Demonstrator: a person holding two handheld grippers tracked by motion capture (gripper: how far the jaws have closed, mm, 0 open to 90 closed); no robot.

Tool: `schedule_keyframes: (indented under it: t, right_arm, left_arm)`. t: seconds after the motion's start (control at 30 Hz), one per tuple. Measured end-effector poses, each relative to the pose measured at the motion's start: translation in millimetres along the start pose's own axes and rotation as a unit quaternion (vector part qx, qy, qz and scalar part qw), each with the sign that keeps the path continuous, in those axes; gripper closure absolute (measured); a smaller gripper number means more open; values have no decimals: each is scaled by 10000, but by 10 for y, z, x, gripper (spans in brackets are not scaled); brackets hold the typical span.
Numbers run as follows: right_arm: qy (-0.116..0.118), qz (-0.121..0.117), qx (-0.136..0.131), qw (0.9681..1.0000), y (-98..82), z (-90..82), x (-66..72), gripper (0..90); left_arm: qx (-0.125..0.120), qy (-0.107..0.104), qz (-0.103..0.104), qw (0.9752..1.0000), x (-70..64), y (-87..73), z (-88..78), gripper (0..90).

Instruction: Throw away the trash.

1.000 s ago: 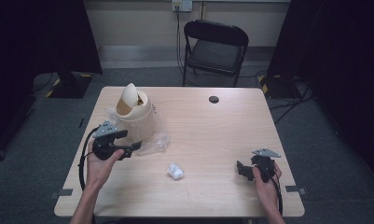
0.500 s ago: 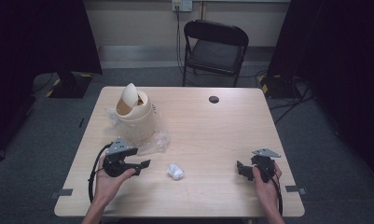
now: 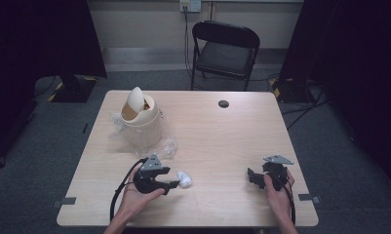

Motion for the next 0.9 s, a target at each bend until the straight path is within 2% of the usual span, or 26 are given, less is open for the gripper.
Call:
schedule_keyframes:
  t: [0.07, 0.2, 0.3, 0.33, 0.37, 0.43, 0.5, 0.57, 0.63, 0.67, 0.73, 0.83, 0.9]
  right_arm:
    - [-1, 0, 0, 10000, 0, 0, 0, 116]
    - [0, 0, -1, 10000, 0, 0, 0, 116]
    - [0, 0, 0, 10000, 0, 0, 0, 116]
    - [-1, 0, -1, 10000, 0, 0, 0, 116]
    - [0, 0, 0, 10000, 0, 0, 0, 116]
    - [0, 0, 0, 10000, 0, 0, 0, 116]
    - [-1, 0, 0, 10000, 0, 0, 0, 116]
    - [1, 0, 0, 10000, 0, 0, 0, 116]
    - [0, 0, 0, 10000, 0, 0, 0, 116]
    - [0, -1, 0, 10000, 0, 0, 0, 116]
    - [0, -1, 0, 10000, 0, 0, 0, 116]
    - [0, 0, 0, 10000, 0, 0, 0, 116]
    - [0, -1, -1, 10000, 0, 0, 0, 116]
  left_arm:
    - [52, 65, 25, 10000, -8, -8, 92, 414]
    - [21, 28, -70, 10000, -15, 26, 154, 404]
    - [101, 73, -91, 9999, 0, 10, 209, 388]
    - [170, 155, -32, 9997, 17, -2, 225, 393]
    - [165, 155, -69, 9997, 19, -10, 244, 419]
    - [183, 153, -20, 9997, 18, -10, 257, 445]
    - [182, 191, 10, 9997, 3, -15, 285, 509]
    - [240, 147, -18, 9996, -4, -31, 324, 497]
    - [316, 191, -30, 9993, -7, -54, 357, 491]
    - [356, 210, 27, 9991, -1, -59, 365, 480]
    - [334, 198, -15, 9992, -2, -48, 380, 474]
    - [349, 206, -5, 9992, -9, -56, 410, 507]
    - [389, 234, 72, 9989, -3, -65, 411, 553]
Point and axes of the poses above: each handheld gripper's, and its own axes: z roughly forward along the jaws, y roughly out of its top, x roughly to its left, the point moved 7 cm from there along z, roughly forward along the jaws, and after that the axes turned 10 degrees about -z, right-handed, at the moved point
